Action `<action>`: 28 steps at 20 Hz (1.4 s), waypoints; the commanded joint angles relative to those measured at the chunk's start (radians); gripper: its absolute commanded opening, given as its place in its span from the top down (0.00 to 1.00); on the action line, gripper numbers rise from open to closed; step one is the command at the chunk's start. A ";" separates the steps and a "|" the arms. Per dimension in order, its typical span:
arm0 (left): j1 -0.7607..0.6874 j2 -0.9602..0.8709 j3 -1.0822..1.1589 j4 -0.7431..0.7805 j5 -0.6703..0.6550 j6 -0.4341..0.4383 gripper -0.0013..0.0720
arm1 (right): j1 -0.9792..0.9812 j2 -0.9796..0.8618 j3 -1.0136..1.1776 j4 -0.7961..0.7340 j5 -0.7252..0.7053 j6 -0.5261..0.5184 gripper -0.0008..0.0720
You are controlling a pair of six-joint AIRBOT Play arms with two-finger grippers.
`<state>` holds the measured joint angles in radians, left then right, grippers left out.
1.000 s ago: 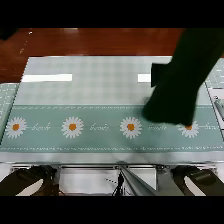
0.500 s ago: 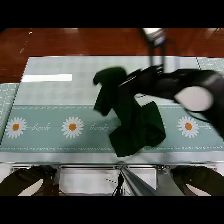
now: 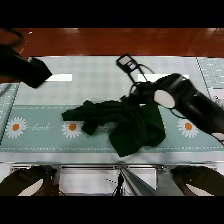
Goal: Fold the shirts.
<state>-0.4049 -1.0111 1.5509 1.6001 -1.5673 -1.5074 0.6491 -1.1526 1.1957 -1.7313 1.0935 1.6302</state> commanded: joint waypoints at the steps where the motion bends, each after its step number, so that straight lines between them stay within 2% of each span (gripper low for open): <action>1: 0.001 0.014 -0.286 -0.002 0.086 -0.008 0.01 | -0.186 0.097 -0.003 -0.246 0.190 0.005 0.18; 3: 0.019 0.036 -0.446 -0.039 0.178 -0.044 0.01 | -0.364 0.135 -0.026 -0.168 0.190 0.006 0.18; 5: 0.080 0.071 -0.579 -0.119 0.264 -0.068 0.01 | -0.532 0.158 -0.072 -0.055 0.192 -0.042 0.18; 8: 0.254 0.126 -0.726 -0.252 0.346 -0.031 0.01 | -0.723 0.163 -0.145 0.111 0.186 -0.127 0.18; 11: 0.472 0.126 -0.826 -0.419 0.378 0.105 0.01 | -0.835 0.163 -0.215 0.243 0.163 -0.177 0.18; 14: 0.675 0.088 -0.906 -0.641 0.380 0.270 0.01 | -0.860 0.163 -0.257 0.275 0.146 -0.182 0.18; 16: 0.752 0.040 -0.941 -0.748 0.378 0.338 0.01 | -0.860 0.163 -0.267 0.291 0.142 -0.189 0.18; 21: 0.760 -0.126 -0.947 -0.776 0.428 0.363 0.01 | -0.860 0.163 -0.266 0.314 0.138 -0.189 0.18; 24: 0.759 -0.199 -0.947 -0.851 0.468 0.400 0.01 | -0.860 0.163 -0.267 0.320 0.138 -0.188 0.18; 28: 0.709 -0.270 -0.947 -0.893 0.555 0.415 0.01 | -0.860 0.163 -0.266 0.341 0.138 -0.185 0.18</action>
<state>0.3286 -1.2266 0.6056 0.7612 -1.0760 -1.1152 -0.2108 -0.9901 0.9295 -1.4094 1.2316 1.4433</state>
